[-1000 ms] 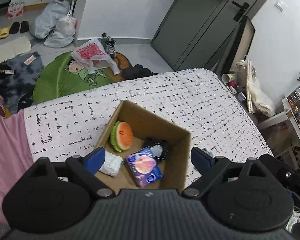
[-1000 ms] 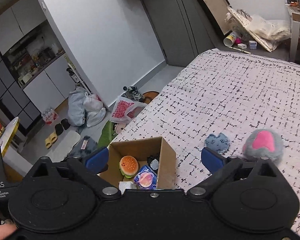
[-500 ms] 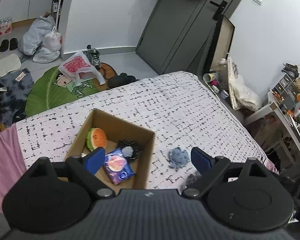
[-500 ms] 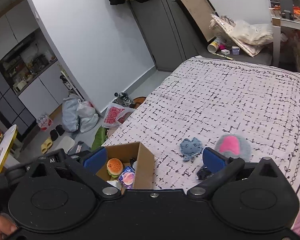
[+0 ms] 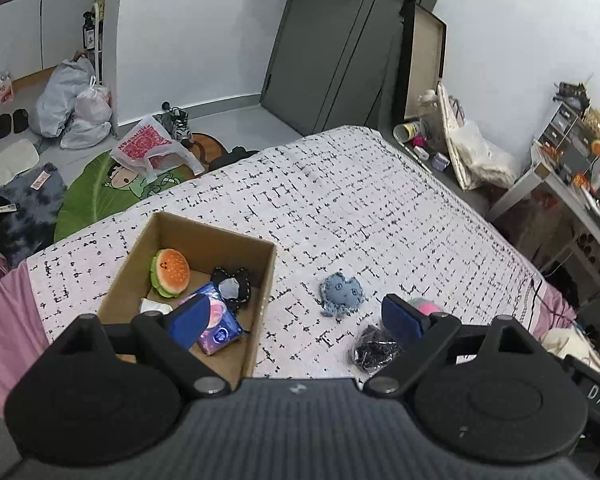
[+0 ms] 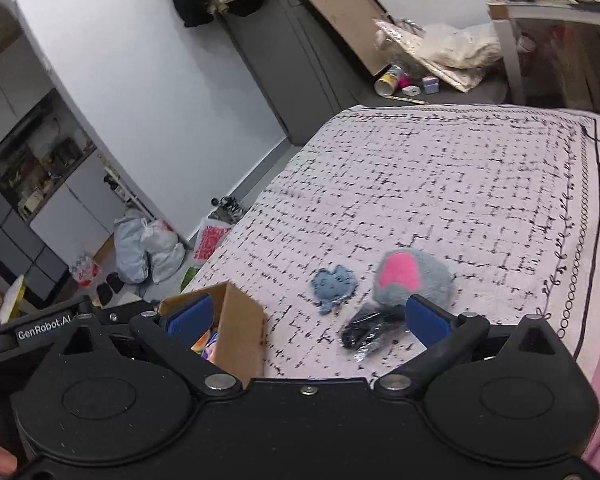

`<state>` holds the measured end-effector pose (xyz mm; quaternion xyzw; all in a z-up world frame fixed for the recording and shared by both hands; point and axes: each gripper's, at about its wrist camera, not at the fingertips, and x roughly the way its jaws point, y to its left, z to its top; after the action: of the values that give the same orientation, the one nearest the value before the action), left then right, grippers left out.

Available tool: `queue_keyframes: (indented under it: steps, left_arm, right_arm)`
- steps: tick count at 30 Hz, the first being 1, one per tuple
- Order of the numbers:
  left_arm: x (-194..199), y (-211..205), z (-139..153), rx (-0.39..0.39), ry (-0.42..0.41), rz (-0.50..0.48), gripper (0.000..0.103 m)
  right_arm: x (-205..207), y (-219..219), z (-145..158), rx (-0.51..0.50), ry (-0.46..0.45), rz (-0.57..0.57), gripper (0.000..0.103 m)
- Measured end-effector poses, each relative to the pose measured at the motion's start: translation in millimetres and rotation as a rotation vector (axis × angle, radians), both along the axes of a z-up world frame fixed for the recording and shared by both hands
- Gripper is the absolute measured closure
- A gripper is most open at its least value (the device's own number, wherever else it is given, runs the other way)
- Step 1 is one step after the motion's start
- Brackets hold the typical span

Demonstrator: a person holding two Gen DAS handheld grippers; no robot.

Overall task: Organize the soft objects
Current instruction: 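Move both tools toward the grey plush and black plastic bag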

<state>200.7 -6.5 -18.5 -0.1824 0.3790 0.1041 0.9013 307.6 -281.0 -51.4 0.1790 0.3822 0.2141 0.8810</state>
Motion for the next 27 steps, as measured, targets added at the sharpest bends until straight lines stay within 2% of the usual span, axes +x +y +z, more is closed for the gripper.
queue_keyframes:
  steps: [6,17,27]
  left_arm:
    - [12.9,-29.2,-3.3,0.057,-0.003,-0.009,0.011]
    - [52.0,-63.0,-30.7,0.044,0.044,0.001,0.011]
    - [100.2,-83.8,-62.8,0.023,0.094,-0.019,0.012]
  right_arm:
    - [11.8,-31.9,-16.5,0.068,0.030,-0.060,0.000]
    - [39.0,-83.3,-50.2,0.178,0.103,-0.184,0.000]
    - [64.7,-96.5,-81.5,0.185,0.160,-0.221,0.001]
